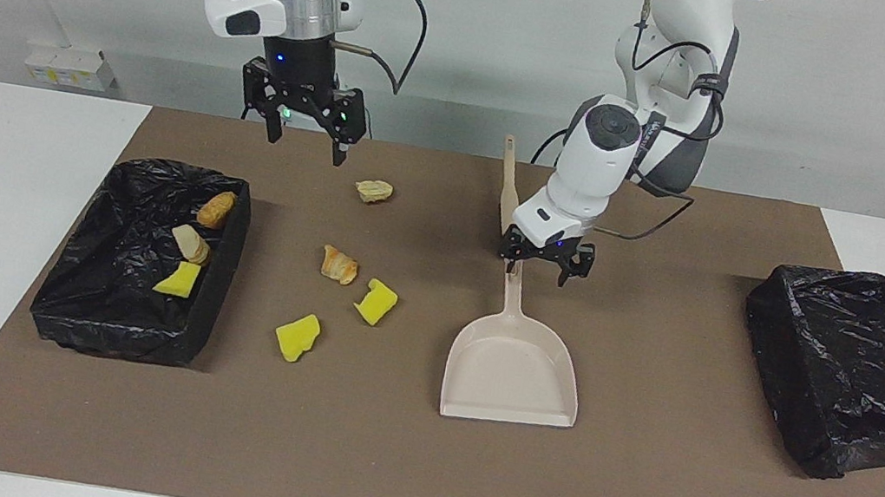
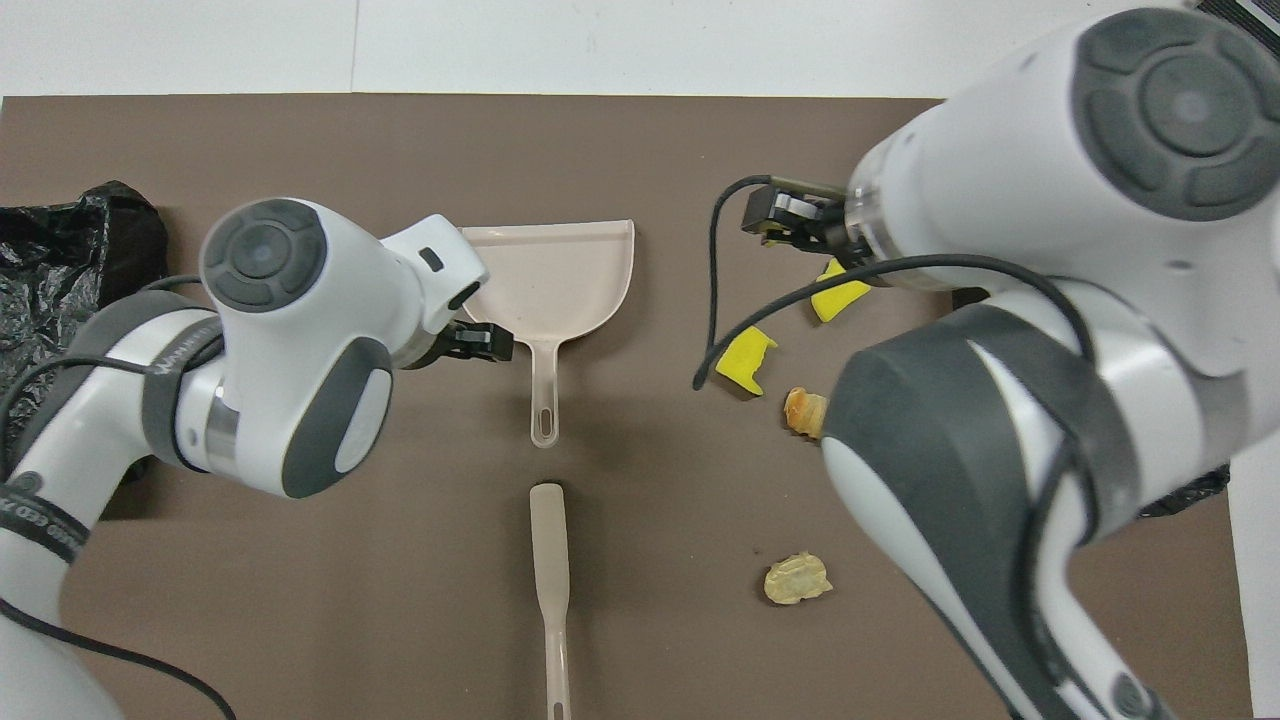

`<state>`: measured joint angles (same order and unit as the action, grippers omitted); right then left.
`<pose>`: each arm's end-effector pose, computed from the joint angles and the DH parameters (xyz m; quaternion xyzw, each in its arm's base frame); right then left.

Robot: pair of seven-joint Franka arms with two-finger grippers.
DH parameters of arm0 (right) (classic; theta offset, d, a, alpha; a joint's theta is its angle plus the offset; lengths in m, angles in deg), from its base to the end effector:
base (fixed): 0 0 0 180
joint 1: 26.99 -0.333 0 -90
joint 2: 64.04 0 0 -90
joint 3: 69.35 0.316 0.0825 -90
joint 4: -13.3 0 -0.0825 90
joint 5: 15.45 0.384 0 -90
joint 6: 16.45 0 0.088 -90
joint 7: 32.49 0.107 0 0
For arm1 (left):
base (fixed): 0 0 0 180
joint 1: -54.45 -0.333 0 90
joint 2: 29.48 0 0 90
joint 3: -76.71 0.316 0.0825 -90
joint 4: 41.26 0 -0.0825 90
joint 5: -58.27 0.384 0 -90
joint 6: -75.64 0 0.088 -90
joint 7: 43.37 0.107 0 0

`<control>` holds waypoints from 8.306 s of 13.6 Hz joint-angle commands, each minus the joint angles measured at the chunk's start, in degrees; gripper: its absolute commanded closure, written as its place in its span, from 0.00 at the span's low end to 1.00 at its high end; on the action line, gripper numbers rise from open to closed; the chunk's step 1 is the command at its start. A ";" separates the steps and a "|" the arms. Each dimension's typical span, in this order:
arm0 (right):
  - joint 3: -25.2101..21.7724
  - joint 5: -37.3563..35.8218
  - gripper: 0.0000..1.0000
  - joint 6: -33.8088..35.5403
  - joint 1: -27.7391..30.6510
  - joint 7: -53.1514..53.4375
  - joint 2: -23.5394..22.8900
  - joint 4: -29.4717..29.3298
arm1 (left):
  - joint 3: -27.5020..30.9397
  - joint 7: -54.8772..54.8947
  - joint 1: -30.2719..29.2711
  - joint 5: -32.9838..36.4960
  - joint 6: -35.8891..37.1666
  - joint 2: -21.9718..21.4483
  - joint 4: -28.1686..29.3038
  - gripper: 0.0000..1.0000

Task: Sweep and dump trash in bin

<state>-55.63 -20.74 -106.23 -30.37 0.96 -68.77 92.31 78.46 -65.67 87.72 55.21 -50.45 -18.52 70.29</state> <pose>0.5583 0.1540 0.6694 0.9872 -0.1454 0.0641 0.0099 0.5134 -0.3178 0.3895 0.9972 -0.0657 0.0192 0.0313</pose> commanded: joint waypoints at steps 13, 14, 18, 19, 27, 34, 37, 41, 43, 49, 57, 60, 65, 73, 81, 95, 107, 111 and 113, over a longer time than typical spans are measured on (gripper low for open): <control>0.35 4.94 0.00 7.78 7.34 -12.36 4.56 4.13 | 1.15 -3.90 3.03 -0.10 -3.46 2.31 2.01 1.00; 0.35 4.94 0.00 7.60 7.34 -12.28 4.56 4.13 | 1.23 -3.20 2.50 -0.10 -3.19 2.05 1.83 1.00; 0.35 4.94 0.00 6.98 7.07 -12.10 4.56 4.04 | 1.32 8.01 -2.58 -0.10 0.48 1.70 -1.67 1.00; 0.35 4.94 0.00 6.98 6.73 -12.19 4.56 4.13 | 1.24 12.67 -4.95 -0.19 2.68 1.96 -3.60 1.00; 0.96 8.90 0.00 1.02 -6.70 -5.97 11.77 18.61 | 1.15 57.85 -19.98 -0.27 9.64 1.61 -6.35 1.00; 0.96 8.19 0.00 -12.94 -27.35 12.84 9.41 30.92 | 1.50 85.96 -29.12 -0.27 14.65 -0.40 -3.28 1.00; 0.96 8.28 0.00 -18.76 -32.37 15.41 8.44 35.67 | 1.76 102.32 -32.30 -0.19 13.95 -1.02 -1.70 1.00; 0.96 8.28 0.00 -28.86 -38.96 20.84 3.53 40.78 | 1.68 112.38 -31.78 0.52 9.82 -3.65 3.74 1.00; 0.96 6.97 0.00 -33.51 -42.48 25.23 -1.05 40.95 | 1.76 112.65 -28.63 2.00 9.82 -4.71 5.34 1.00; 1.05 7.05 0.04 -39.76 -44.69 24.99 1.74 49.46 | 1.67 111.51 -26.86 6.67 8.06 -4.89 5.87 1.00; 1.14 8.19 0.81 -40.48 -44.78 26.13 1.66 49.39 | 1.59 111.33 -26.07 6.67 8.67 -4.98 5.87 1.00; 1.14 8.28 1.00 -40.65 -44.78 27.45 1.22 48.43 | 1.50 111.16 -25.98 6.58 9.46 -4.98 5.52 1.00; 0.87 8.37 1.00 -34.45 -39.79 32.99 8.66 48.77 | 1.15 105.01 -22.91 6.58 11.67 -4.98 5.08 1.00; 0.61 9.24 1.00 -12.22 -32.23 47.22 23.10 56.86 | 1.15 93.14 -12.37 6.58 10.79 -6.47 6.92 1.00; 0.96 20.58 1.00 -19.00 -30.00 53.36 25.14 66.44 | 1.15 91.82 -5.51 7.28 5.07 -12.80 17.91 1.00; 0.61 14.09 1.00 -31.60 -18.33 45.91 -0.08 41.68 | 0.97 79.18 -2.25 10.27 3.32 -12.45 18.26 1.00; 0.08 6.89 1.00 -28.08 -11.23 12.32 3.95 37.52 | 0.97 69.41 -2.69 6.50 3.93 -7.45 12.65 1.00; 0.08 6.00 1.00 -29.23 -3.24 -12.13 1.93 36.91 | 0.88 69.41 -2.86 5.27 7.88 -3.93 5.88 1.00; 0.08 4.77 1.00 -29.75 1.16 -22.78 0.53 36.39 | 0.97 68.80 -2.34 3.60 7.71 -3.23 5.43 1.00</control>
<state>-56.33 -14.08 -134.88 -32.91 -13.88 -66.73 129.47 79.07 4.10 84.67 60.68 -44.25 -23.29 78.06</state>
